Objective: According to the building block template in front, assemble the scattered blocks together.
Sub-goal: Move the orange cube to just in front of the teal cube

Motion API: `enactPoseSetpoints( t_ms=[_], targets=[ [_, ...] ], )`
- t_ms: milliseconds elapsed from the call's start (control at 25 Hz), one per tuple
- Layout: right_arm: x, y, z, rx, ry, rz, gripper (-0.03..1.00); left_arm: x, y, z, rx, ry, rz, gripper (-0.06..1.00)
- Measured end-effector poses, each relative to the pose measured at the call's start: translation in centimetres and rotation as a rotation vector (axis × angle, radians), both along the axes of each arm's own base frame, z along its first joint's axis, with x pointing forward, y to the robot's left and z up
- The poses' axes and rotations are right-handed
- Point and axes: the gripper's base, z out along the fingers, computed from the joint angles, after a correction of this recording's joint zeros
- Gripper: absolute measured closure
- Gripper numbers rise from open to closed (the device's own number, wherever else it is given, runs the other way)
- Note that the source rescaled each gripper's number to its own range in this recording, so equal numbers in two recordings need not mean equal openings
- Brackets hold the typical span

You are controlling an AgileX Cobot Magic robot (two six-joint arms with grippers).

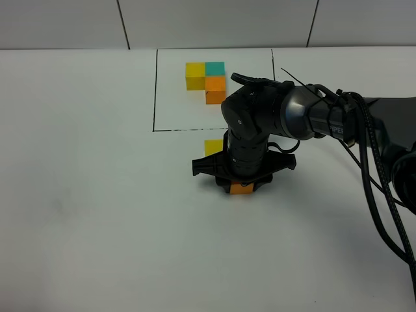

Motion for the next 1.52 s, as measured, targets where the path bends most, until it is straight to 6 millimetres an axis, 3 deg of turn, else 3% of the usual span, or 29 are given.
enactPoseSetpoints(
  t_ms=[1520],
  targets=[
    [0.39,0.21,0.07,0.026,-0.043,-0.016,0.96,0.00,0.00,0.00,0.000,0.000,0.000,0.19]
  ],
)
